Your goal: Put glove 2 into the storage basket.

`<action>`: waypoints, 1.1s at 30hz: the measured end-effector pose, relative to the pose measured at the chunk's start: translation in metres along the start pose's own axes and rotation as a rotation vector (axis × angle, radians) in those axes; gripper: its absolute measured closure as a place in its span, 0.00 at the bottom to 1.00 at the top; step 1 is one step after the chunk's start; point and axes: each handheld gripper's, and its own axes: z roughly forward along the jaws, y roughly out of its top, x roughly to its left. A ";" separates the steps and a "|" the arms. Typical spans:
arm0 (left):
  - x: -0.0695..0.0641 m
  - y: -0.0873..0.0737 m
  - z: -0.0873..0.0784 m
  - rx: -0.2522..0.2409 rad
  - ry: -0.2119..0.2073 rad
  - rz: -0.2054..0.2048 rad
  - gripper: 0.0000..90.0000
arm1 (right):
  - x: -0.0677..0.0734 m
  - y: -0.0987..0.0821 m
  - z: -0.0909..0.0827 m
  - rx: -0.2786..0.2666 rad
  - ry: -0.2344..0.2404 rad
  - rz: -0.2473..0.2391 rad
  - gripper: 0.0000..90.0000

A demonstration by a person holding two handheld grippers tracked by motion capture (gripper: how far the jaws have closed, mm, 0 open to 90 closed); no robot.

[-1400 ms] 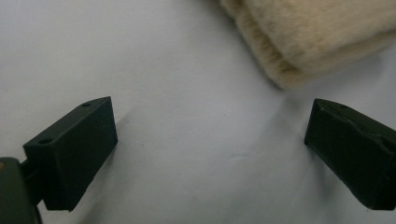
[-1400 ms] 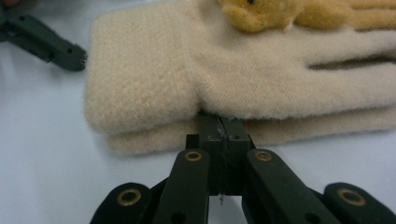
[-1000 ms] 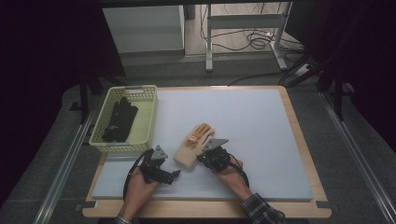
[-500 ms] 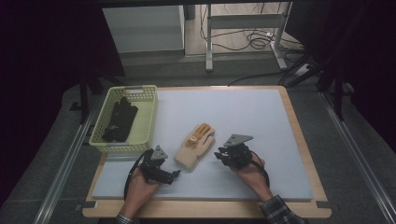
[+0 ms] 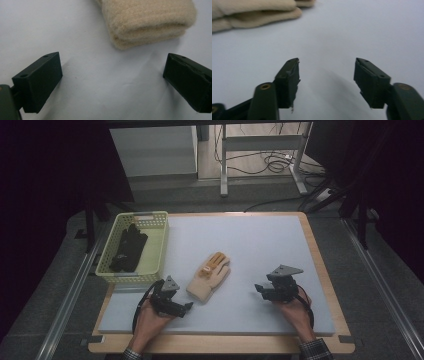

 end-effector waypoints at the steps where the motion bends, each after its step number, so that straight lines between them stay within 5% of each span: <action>1: 0.000 0.000 0.000 0.001 -0.002 -0.003 0.02 | -0.003 -0.003 -0.001 0.007 -0.006 0.005 0.35; 10: -0.007 0.012 -0.001 -0.003 -0.061 -0.011 0.00 | -0.009 -0.016 0.005 0.044 -0.045 0.018 0.21; 20: -0.012 0.058 0.006 0.004 -0.067 -0.011 0.00 | -0.009 -0.016 0.005 0.041 -0.047 0.026 0.20; 25: -0.012 0.083 0.024 0.038 -0.048 -0.015 0.00 | -0.009 -0.016 0.005 0.040 -0.047 0.026 0.20; 33: -0.014 0.100 0.060 0.120 -0.001 -0.008 0.00 | -0.009 -0.016 0.005 0.040 -0.048 0.025 0.20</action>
